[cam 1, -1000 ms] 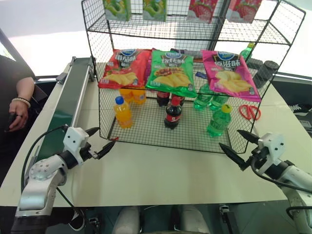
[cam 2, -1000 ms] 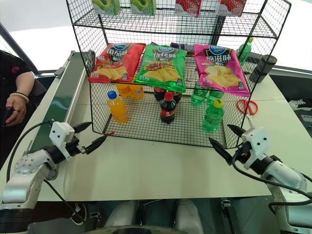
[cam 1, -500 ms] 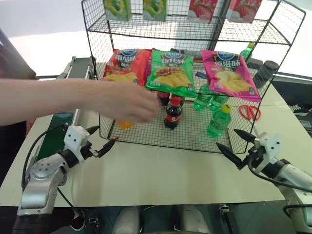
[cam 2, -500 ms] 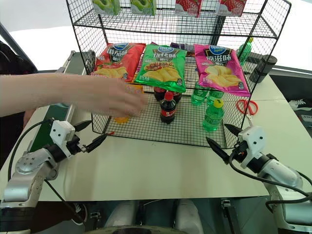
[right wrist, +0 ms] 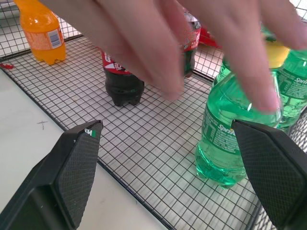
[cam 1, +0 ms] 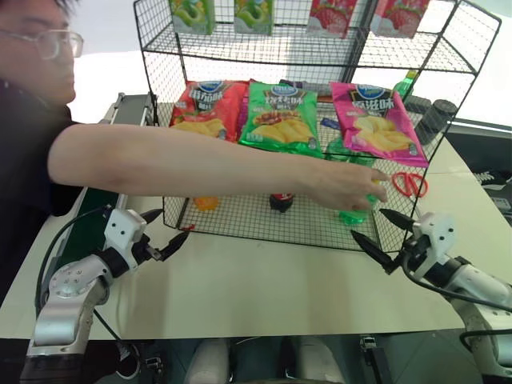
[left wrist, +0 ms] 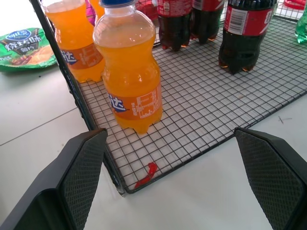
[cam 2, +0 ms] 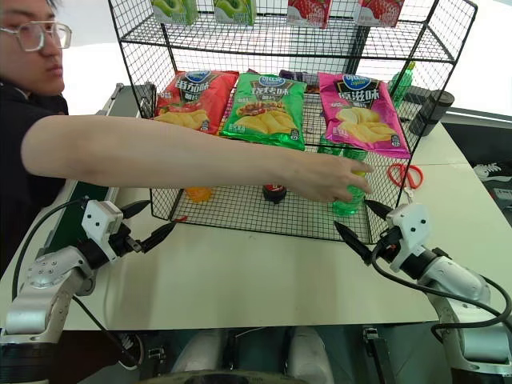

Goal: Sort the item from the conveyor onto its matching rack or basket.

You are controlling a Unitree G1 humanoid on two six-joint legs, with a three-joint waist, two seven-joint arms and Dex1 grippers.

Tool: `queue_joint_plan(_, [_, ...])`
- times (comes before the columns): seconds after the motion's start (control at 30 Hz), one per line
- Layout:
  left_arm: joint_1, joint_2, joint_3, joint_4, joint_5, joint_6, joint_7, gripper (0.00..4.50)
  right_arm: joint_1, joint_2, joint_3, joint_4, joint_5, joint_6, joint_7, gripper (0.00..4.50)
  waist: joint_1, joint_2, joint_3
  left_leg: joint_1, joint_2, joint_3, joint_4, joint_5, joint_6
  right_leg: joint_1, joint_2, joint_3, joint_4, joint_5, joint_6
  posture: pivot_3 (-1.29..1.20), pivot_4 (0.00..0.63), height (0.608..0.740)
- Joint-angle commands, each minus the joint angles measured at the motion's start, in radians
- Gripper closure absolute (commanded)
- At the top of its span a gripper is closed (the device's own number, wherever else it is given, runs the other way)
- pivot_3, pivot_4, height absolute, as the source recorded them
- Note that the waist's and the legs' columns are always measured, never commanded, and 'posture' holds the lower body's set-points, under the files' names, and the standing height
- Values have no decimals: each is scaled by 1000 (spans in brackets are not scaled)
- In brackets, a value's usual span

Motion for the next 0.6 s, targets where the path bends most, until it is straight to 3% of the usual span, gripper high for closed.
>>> queue_joint_plan(0.03, [-18,-3,-1,-18,0,-19,3,0,-9,9,-7,-35,4,-9,-11,31,1,0,0,0,0,0,0,0,0,0,0,0,0,0,0,0,150,724])
queue_joint_plan(0.6, [-34,-7,-19,3,5,-27,-9,0,-11,34,25,-46,-11,-15,-34,31,0,0,0,0,0,0,0,0,0,0,0,0,0,0,0,0,150,724])
